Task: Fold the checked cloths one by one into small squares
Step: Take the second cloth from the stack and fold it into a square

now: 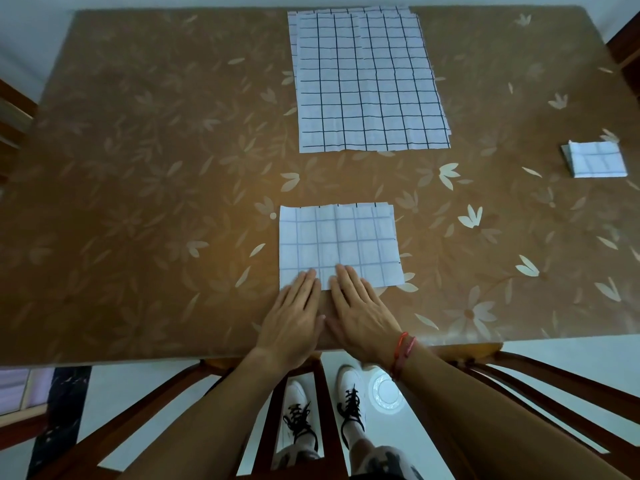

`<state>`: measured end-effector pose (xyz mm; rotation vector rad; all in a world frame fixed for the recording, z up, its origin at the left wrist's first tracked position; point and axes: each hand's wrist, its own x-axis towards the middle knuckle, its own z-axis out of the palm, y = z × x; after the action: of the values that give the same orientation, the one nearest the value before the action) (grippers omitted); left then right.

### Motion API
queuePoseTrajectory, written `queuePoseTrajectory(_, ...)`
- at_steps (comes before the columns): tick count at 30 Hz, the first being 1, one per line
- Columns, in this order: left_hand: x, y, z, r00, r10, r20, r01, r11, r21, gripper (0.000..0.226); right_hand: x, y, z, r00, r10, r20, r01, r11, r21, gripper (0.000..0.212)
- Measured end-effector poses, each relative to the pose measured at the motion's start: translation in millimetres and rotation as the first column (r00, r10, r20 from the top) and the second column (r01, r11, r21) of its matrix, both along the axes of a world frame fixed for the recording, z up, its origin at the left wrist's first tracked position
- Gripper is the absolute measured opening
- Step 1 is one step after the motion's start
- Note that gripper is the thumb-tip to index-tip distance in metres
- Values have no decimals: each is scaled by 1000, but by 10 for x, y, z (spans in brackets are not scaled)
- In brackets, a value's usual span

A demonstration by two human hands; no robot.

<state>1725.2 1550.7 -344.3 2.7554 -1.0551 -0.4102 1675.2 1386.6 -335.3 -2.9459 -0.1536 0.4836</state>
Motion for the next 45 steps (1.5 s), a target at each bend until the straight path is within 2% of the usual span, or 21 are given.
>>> queuePoseTrajectory(11,-65,297,20,997,73,26,-76,986,149,66,-197,-209,-14,991,-134,-16,133,990,-55,84)
queuePoseTrajectory(17,-54,353,11,997,73,0,-72,984,166,71,-342,-448,2,973,-230,-26,227,970,-81,91)
queuePoseTrajectory(23,-35,320,98,996,67,-56,-57,984,170,81,-328,-483,70,966,-250,-69,245,967,-70,93)
queuePoseTrajectory(25,-26,295,137,993,90,-73,-79,987,138,80,-304,-485,120,964,-256,-80,252,966,-49,88)
queuePoseTrajectory(29,50,169,235,987,132,-96,-125,990,72,61,-215,-532,235,966,-246,-75,245,969,-22,77)
queuePoseTrajectory(34,120,-65,300,992,105,-69,-107,994,-22,55,-20,-630,374,959,-280,-50,282,958,44,57)
queuePoseTrajectory(38,155,-194,277,993,70,-98,-67,997,35,51,122,-739,427,943,-297,-148,318,936,151,47)
queuePoseTrajectory(41,149,-218,241,990,77,-121,-68,995,75,53,227,-818,439,915,-365,-169,398,887,236,42)
queuePoseTrajectory(43,136,-211,224,990,77,-118,-67,994,88,54,295,-869,459,880,-444,-168,475,831,290,43)
queuePoseTrajectory(45,134,-206,211,991,78,-104,-69,994,90,54,351,-918,458,822,-544,-171,567,752,335,35)
